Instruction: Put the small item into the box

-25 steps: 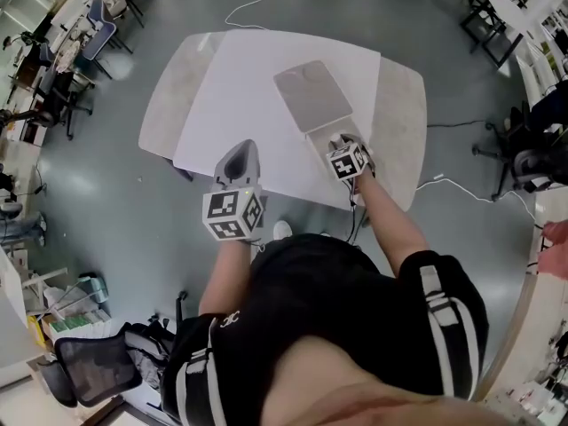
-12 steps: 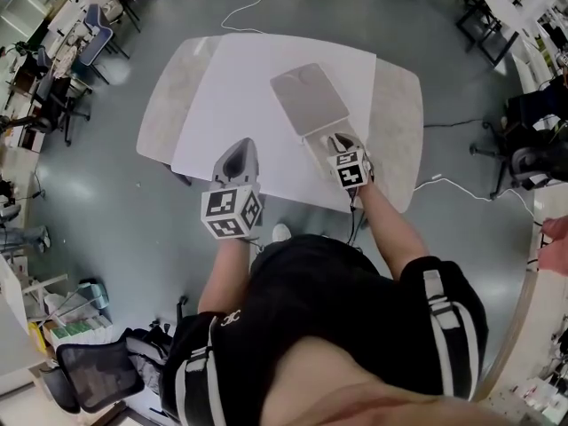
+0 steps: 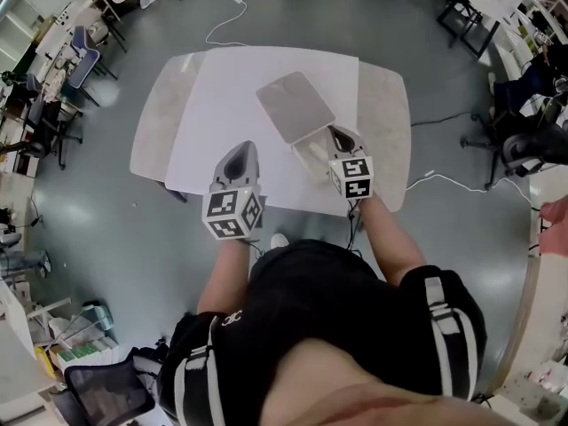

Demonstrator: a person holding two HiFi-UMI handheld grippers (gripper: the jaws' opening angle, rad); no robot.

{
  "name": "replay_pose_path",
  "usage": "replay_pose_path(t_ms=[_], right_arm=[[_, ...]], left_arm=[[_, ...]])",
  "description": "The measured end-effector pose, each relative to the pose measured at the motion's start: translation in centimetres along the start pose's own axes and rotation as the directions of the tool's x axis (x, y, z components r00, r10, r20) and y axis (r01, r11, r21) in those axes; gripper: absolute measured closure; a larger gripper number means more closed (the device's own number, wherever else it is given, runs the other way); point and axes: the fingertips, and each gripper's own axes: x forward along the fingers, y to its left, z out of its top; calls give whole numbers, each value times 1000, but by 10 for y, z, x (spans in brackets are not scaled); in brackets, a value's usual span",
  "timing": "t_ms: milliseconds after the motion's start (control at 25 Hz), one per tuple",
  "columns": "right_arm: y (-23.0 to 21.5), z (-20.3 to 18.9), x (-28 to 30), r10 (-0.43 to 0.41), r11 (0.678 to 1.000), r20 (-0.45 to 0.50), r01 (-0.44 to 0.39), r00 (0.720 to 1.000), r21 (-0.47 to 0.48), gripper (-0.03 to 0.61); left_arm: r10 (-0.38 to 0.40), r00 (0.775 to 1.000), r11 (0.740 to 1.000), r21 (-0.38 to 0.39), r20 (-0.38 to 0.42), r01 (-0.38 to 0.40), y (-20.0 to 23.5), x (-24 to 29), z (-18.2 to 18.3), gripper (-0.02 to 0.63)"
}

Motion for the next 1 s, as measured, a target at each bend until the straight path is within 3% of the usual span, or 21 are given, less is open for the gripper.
replay_pose_path(t_ms=[200, 480, 1000], right_arm=[[-6, 49, -32, -25, 999, 150, 22, 988, 24, 566], [-22, 97, -80, -101, 994, 309, 85, 946, 65, 566], [-29, 94, -99, -143, 988, 310, 115, 940, 107, 566]], left_arm=[[-39, 999, 999, 11, 1, 39, -11, 7, 1, 601], [-92, 996, 996, 17, 2, 92, -29, 19, 1, 601], [-133, 991, 991, 16, 5, 133, -48, 26, 0, 601]])
